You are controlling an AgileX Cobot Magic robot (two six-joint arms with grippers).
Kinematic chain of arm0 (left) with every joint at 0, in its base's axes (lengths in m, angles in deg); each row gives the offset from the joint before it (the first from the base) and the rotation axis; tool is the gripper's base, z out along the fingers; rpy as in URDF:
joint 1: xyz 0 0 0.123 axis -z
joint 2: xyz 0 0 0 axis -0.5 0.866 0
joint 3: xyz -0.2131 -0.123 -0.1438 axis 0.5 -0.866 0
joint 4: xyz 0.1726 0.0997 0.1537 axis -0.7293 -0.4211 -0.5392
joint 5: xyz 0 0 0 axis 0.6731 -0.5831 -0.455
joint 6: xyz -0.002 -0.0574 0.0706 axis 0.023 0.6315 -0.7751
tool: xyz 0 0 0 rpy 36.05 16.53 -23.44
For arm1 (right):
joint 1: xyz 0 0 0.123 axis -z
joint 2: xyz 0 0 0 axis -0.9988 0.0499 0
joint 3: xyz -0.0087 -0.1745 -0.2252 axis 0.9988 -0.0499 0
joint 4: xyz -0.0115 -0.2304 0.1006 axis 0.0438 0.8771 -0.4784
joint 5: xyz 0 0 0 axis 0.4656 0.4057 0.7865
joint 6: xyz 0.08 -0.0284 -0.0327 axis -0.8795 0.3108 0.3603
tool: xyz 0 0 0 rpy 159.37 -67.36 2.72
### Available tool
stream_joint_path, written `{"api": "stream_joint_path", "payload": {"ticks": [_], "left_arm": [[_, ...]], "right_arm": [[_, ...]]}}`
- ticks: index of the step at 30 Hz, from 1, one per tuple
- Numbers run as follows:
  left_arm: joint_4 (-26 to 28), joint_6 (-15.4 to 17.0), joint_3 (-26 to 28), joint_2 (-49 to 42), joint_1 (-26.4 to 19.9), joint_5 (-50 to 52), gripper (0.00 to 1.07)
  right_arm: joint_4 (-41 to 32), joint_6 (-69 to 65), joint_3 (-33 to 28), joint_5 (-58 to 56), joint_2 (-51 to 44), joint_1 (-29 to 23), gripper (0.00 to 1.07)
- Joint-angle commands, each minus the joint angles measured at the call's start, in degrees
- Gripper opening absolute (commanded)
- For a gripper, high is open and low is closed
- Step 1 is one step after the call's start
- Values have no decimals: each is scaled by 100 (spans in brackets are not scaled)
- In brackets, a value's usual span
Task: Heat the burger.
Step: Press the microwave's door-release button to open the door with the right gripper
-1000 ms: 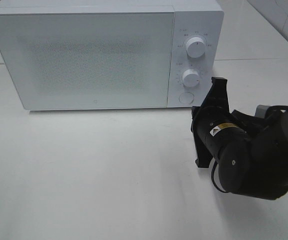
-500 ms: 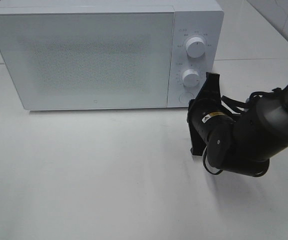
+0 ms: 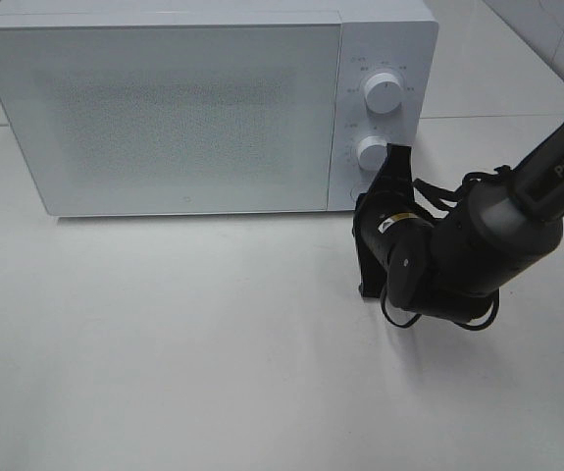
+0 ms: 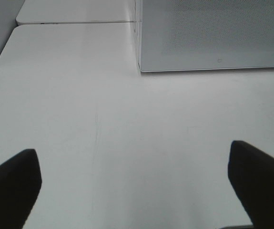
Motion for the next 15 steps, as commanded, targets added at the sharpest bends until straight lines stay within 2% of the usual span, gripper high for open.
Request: {"api": "stream_joint_path", "payload": {"ticks": [1,15], "left_arm": [[0,-6,-17,-126,-17,11,100],[0,-6,-17,-126,-17,11,100]], "right_arm": [[103,57,109,-52,17,115,0],[115,252,395,-109,126,298,0]]}}
